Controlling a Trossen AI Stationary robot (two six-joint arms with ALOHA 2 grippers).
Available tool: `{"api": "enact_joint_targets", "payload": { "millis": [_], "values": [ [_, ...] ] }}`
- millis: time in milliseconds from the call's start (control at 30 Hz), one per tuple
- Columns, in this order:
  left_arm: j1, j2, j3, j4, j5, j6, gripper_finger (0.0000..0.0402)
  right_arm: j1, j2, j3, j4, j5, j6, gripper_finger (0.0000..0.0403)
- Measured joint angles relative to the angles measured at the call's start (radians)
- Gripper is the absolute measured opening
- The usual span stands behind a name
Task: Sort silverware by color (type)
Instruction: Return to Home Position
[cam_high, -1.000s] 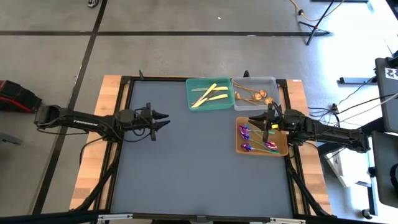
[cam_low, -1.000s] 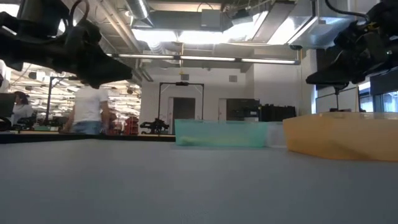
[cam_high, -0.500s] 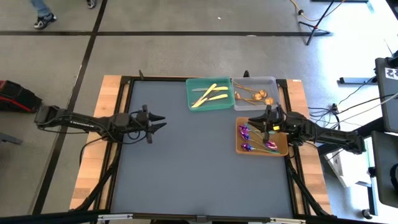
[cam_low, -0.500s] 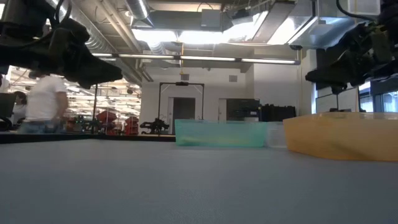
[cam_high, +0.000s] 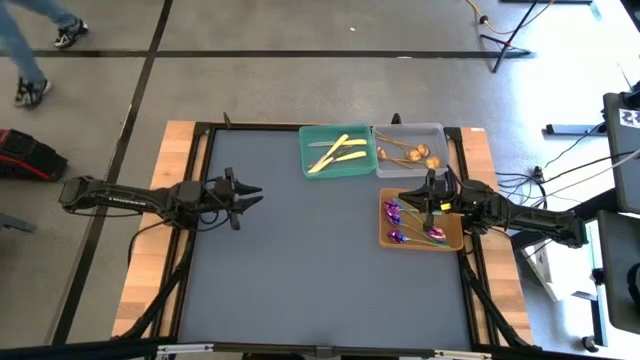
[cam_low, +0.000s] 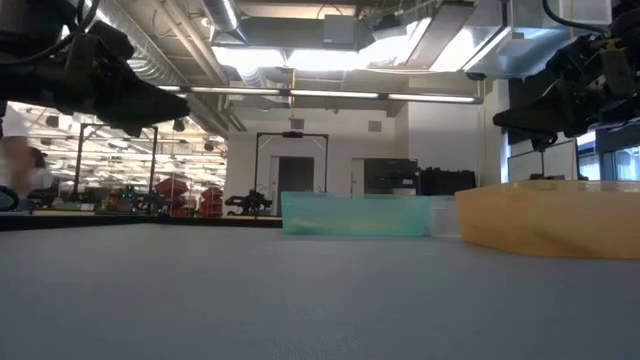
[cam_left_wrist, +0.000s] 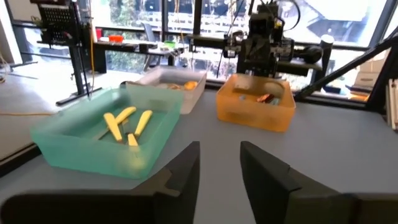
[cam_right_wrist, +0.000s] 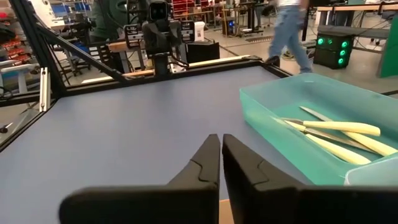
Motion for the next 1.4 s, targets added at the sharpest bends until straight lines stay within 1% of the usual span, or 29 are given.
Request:
{"api": "enact_joint_targets", "payload": {
  "millis": [167, 333, 400, 733, 867, 1400],
  "values": [
    [0.0, -0.082, 0.0, -0.055, 0.033, -0.001, 0.0064, 0.0, 0.0, 0.0, -0.002, 0.007, -0.001, 0.0001],
    [0.0, -0.169, 0.0, -0.147, 0.039, -0.002, 0.0015, 0.0, 0.0, 0.0, -0.003, 0.007, -0.002, 0.0006],
    [0.0, -0.201, 0.0, -0.168, 0.04, -0.002, 0.0004, 0.0, 0.0, 0.0, -0.003, 0.007, -0.002, 0.0007],
    [0.0, -0.349, 0.0, -0.288, 0.061, -0.019, 0.0002, -0.001, 0.0, 0.0, -0.003, 0.008, -0.002, 0.0007],
    [0.0, -0.401, 0.002, -0.307, 0.082, -0.021, 0.0003, -0.001, 0.0, 0.0, -0.003, 0.008, -0.002, 0.0008],
    [0.001, -0.403, 0.004, -0.308, 0.077, 0.024, 0.0004, -0.001, 0.0, 0.0, -0.003, 0.009, -0.002, 0.0008]
  ]
}}
